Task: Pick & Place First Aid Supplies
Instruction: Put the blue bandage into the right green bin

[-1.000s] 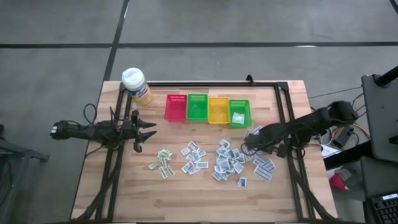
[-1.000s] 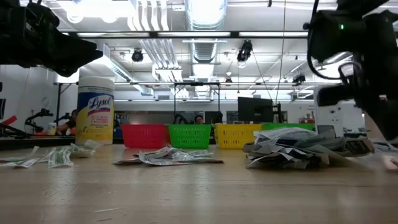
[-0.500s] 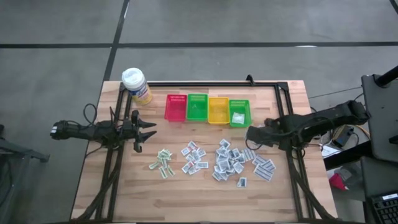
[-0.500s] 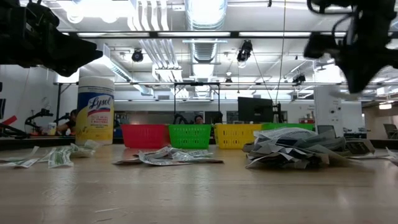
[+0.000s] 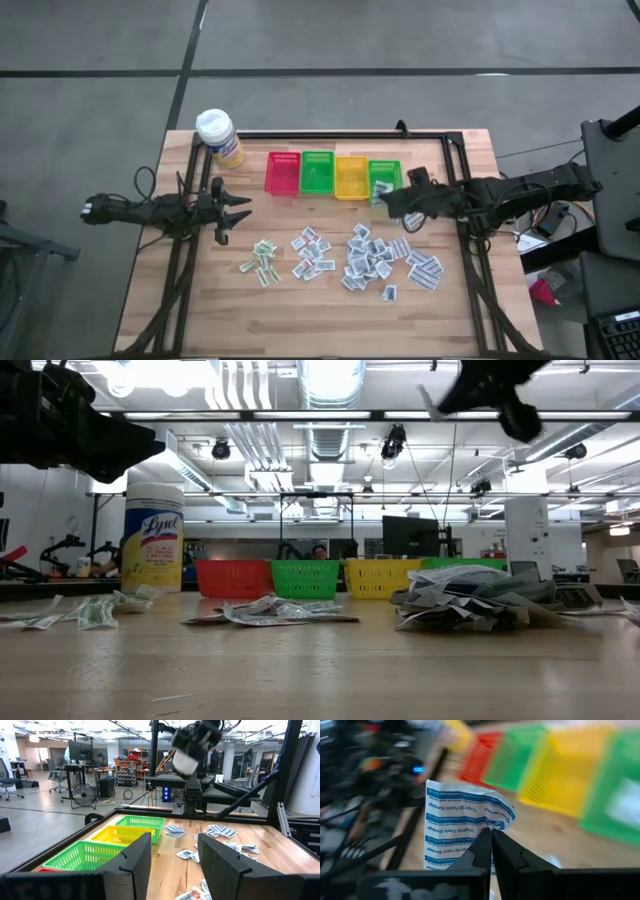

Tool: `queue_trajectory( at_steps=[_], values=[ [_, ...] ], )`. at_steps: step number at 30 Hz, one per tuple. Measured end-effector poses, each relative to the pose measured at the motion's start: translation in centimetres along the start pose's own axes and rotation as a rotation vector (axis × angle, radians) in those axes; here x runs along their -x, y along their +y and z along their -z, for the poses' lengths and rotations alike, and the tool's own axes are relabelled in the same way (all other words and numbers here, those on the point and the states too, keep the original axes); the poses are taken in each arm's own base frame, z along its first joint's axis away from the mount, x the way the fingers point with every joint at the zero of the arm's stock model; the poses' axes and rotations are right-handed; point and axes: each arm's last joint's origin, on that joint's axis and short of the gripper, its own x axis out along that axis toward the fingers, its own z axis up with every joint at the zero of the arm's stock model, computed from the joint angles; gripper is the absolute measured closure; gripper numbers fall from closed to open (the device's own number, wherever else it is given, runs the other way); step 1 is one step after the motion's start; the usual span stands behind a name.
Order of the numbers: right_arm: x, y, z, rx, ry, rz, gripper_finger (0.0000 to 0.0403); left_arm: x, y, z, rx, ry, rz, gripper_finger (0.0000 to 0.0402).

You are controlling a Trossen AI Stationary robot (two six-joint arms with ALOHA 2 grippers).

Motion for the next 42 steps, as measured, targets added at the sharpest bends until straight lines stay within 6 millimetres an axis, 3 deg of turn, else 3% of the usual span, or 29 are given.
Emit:
queue_trajectory(
  at_steps=[8,14,32,42],
  values=[
    [0.7,3.4,-1.6,0.336,-0.16,-0.343,0.0394,0.0,0.0,0.0,0.0,0.001,0.0,0.0243],
    [1.1,4.0,-2.0,0.423,-0.221,-0.409,0.0394,0.0,0.0,0.0,0.0,0.0,0.0,0.0243],
    [-1.8,1.8,-4.7,0.298,-0.53,0.045,0.0394,0.0,0.0,0.0,0.0,0.001,0.001,0.0243],
    [-2.2,1.1,-6.2,0.312,-0.652,0.227,0.0394,0.0,0.0,0.0,0.0,0.001,0.0,0.0243]
  ],
)
